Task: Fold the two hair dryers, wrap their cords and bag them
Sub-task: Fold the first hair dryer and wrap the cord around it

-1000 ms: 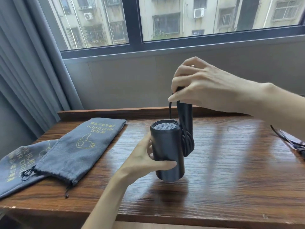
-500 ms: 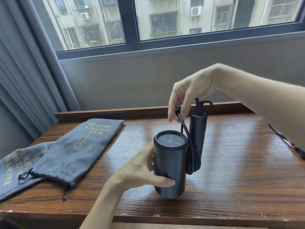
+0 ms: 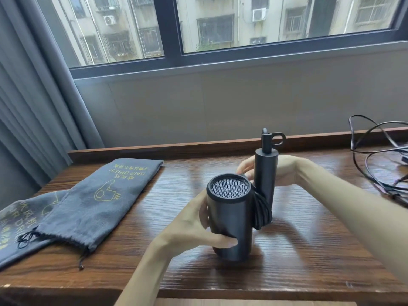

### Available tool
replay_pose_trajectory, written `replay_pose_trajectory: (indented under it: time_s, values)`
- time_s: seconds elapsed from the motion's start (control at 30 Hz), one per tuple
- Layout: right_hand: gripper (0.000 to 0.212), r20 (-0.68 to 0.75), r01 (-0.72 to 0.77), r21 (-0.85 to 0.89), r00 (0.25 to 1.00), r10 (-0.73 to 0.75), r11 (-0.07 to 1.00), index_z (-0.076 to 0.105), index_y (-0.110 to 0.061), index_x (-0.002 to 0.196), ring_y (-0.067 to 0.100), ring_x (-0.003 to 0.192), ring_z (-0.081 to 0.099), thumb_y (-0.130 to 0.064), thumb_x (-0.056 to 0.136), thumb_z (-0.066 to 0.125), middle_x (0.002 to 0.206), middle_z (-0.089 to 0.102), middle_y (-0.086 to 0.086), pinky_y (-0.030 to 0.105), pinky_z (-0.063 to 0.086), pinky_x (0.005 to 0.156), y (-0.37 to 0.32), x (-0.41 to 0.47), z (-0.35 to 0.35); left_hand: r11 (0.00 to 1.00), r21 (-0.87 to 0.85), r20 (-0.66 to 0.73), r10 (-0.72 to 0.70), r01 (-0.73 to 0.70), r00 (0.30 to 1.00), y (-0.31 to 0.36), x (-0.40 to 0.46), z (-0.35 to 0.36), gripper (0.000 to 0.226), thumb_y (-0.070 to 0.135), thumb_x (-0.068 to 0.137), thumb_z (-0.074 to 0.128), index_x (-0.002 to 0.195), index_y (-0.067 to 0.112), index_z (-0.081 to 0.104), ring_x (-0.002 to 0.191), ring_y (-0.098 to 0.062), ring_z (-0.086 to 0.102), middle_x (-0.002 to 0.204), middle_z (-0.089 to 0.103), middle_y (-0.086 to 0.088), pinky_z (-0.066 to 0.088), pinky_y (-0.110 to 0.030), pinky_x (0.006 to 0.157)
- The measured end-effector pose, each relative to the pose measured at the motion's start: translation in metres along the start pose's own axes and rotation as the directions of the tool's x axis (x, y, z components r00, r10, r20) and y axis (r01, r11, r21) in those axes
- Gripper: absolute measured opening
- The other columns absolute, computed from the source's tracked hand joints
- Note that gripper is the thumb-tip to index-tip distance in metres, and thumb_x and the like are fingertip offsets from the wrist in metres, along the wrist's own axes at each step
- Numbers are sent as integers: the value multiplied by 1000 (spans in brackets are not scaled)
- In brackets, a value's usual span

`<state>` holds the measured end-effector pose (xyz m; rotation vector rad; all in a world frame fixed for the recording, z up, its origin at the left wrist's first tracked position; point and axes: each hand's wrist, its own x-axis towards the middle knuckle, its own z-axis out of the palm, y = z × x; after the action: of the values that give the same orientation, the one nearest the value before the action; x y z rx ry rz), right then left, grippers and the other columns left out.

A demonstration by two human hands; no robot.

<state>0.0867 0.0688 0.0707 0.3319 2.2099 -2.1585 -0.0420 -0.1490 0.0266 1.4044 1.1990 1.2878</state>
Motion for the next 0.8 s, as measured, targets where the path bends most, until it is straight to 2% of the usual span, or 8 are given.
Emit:
replay_pose_trajectory:
  time_s: [0.13,0.23,0.37,0.47,0.57,0.67,0.73,0.8]
  values:
    - [30,-85,29,167,996,-15,985,74,-9,88,22,82,67,-30,68,81,91,72,9,38,55,77,43,-2,2,995,-98,-94,-17,7,995,-5,3,5,72,-23,64,71,128,4,50,115,-29,62,120,67,-14,52,-34,89]
    - [53,-172,59,316,985,-4,947,71,-3,98,25,84,61,-37,61,88,97,65,17,36,52,73,64,-5,10,987,-162,-194,-31,-1,980,-9,5,5,66,-20,64,71,123,1,52,107,-26,67,112,71,-13,54,-27,83]
    - [23,-305,203,447,950,-65,871,64,4,104,18,80,63,-10,93,49,93,66,15,27,54,69,65,-14,38,973,-230,-246,-65,7,967,-17,11,-1,61,-12,70,73,126,-4,50,110,-34,65,116,68,-22,53,-31,85]
    - [36,-385,270,504,921,-66,820,64,2,107,20,88,61,-16,98,35,94,69,12,30,52,75,65,-21,53,962,-273,-278,-75,-4,958,-20,15,-4,65,4,69,78,127,-3,50,112,-34,63,118,66,-22,53,-37,89]
    - [48,-456,282,380,886,-87,881,66,-11,120,19,101,64,-40,100,33,113,70,8,34,46,89,66,-27,66,945,-327,-311,-118,10,943,-22,21,-7,71,16,68,79,130,0,48,114,-37,61,123,61,-25,52,-46,93]
    - [33,-559,273,175,818,-133,946,65,-29,118,12,104,64,-40,98,41,116,70,-4,31,46,93,58,-20,77,916,-400,-320,-167,27,933,-23,32,-12,70,21,74,73,134,-2,45,119,-41,57,130,57,-28,49,-54,98]
    - [26,-626,234,102,771,-120,967,65,-25,113,12,93,62,-34,100,45,106,70,-4,29,43,87,52,-6,74,894,-448,-328,-197,31,924,-22,41,-16,63,21,82,66,136,-3,45,123,-40,55,133,56,-26,46,-53,101]
    - [27,-685,158,28,722,-97,987,67,-16,101,17,79,50,-33,100,46,90,62,6,28,36,70,46,12,66,875,-483,-352,-228,32,908,-21,48,-22,58,23,85,61,136,-2,47,124,-37,55,133,57,-23,49,-48,100]
